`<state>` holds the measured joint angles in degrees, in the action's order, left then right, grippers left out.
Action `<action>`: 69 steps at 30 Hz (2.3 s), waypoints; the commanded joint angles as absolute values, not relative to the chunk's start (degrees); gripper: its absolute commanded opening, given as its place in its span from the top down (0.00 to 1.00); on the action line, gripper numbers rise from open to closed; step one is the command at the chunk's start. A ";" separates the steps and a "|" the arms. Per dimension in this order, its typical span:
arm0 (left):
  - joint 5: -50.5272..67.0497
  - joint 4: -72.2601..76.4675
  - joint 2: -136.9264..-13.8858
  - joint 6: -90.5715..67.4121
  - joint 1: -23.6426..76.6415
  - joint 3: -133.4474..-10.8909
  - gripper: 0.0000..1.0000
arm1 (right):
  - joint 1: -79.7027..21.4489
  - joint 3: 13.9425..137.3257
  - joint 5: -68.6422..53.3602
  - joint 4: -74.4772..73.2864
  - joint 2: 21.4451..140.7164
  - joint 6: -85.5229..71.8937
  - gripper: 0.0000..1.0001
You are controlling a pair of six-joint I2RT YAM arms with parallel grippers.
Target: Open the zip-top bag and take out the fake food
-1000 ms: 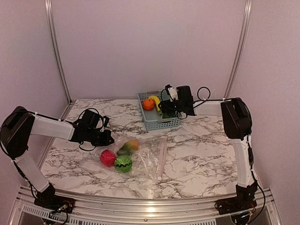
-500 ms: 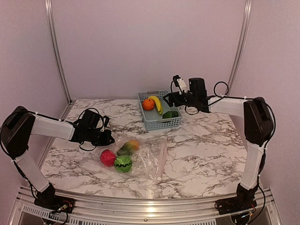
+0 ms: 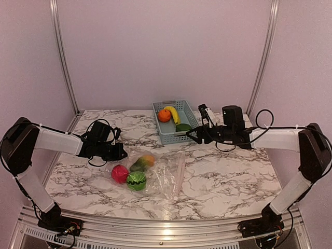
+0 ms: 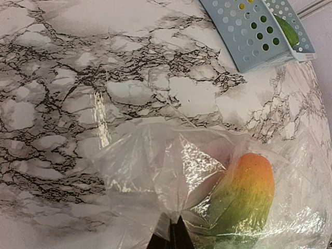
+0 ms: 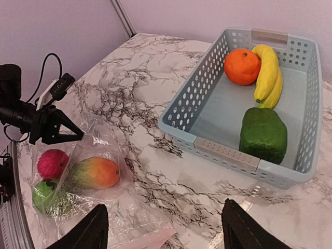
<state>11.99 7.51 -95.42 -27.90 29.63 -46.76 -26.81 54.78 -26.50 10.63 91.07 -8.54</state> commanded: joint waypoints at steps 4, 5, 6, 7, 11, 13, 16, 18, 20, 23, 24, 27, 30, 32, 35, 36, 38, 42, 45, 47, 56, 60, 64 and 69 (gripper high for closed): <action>12.18 8.63 -96.26 -28.21 29.45 -46.67 1.00 | -32.31 43.79 -30.17 9.99 84.04 -10.45 0.38; 12.15 8.64 -96.17 -28.21 29.44 -46.67 1.00 | -32.76 42.38 -30.26 10.27 83.52 -10.77 0.41; 12.25 8.58 -96.14 -28.22 29.44 -46.67 1.00 | -33.21 41.01 -30.61 10.55 83.11 -10.99 0.43; 12.22 8.53 -96.14 -28.28 29.44 -46.59 1.00 | -33.74 39.80 -30.60 10.85 82.80 -11.25 0.46; 12.78 8.79 -96.38 -28.52 29.45 -46.41 1.00 | -36.03 35.70 -31.67 14.74 83.32 -13.49 0.57; 12.95 8.82 -96.46 -28.56 29.44 -46.20 1.00 | -37.61 35.13 -31.73 16.82 84.98 -14.32 0.59; 12.99 8.81 -96.31 -28.48 29.44 -45.92 1.00 | -39.96 34.66 -31.60 20.12 88.16 -15.28 0.63; 12.93 8.75 -96.15 -28.48 29.44 -45.81 1.00 | -41.23 34.63 -31.54 22.51 90.68 -16.06 0.64; 12.91 8.72 -95.88 -28.48 29.44 -45.60 1.00 | -42.30 34.78 -31.34 24.49 93.16 -16.54 0.65; 12.92 8.75 -95.80 -28.56 29.47 -45.61 1.00 | -42.87 35.41 -31.27 27.08 96.64 -17.03 0.68; 12.96 8.71 -95.78 -28.50 29.45 -45.61 1.00 | -43.03 35.61 -31.14 27.84 97.54 -17.14 0.68; 12.97 8.57 -95.92 -28.40 29.51 -45.68 1.00 | -43.40 36.03 -30.97 29.84 99.58 -17.50 0.71; 13.05 8.57 -96.07 -28.22 29.45 -45.49 1.00 | -43.42 35.76 -31.15 32.42 100.63 -18.38 0.71; 13.18 8.74 -96.15 -28.15 29.47 -45.32 1.00 | -43.49 35.85 -31.68 34.82 101.45 -19.19 0.71; 13.72 9.48 -96.47 -28.26 29.48 -45.07 1.00 | -43.67 37.16 -33.08 39.43 104.46 -20.71 0.71; 13.98 9.68 -96.62 -28.30 29.45 -45.13 1.00 | -43.83 38.01 -33.56 41.03 105.89 -21.09 0.71; 14.63 10.15 -96.84 -28.45 29.44 -45.12 1.00 | -44.44 40.21 -34.19 42.75 109.04 -21.49 0.71; 15.58 10.87 -97.32 -28.80 29.44 -45.17 1.00 | -45.99 44.20 -35.85 46.83 114.76 -22.72 0.71; 16.05 11.48 -97.65 -29.04 29.49 -44.92 1.00 | -47.04 46.08 -35.44 49.77 117.60 -23.38 0.69; 16.61 11.96 -98.16 -29.22 29.51 -44.83 1.00 | -47.77 47.51 -34.62 50.79 118.82 -23.40 0.68; 19.63 14.18 -99.69 -29.47 30.88 -44.76 1.00 | -49.04 52.90 -28.96 48.81 121.42 -24.75 0.46; 21.23 15.48 -99.81 -29.19 32.41 -43.87 1.00 | -49.00 54.60 -26.85 45.98 121.55 -25.98 0.32; 23.69 17.74 -100.38 -29.19 34.43 -43.61 1.00 | -49.04 56.12 -26.01 43.68 121.83 -27.16 0.28; 25.85 19.26 -101.98 -28.64 37.97 -44.69 1.00 | -49.04 57.69 -25.65 42.01 122.79 -28.45 0.26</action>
<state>21.93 16.71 -99.88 -29.36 35.29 -44.49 -48.62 55.13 -27.20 44.91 120.81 -26.61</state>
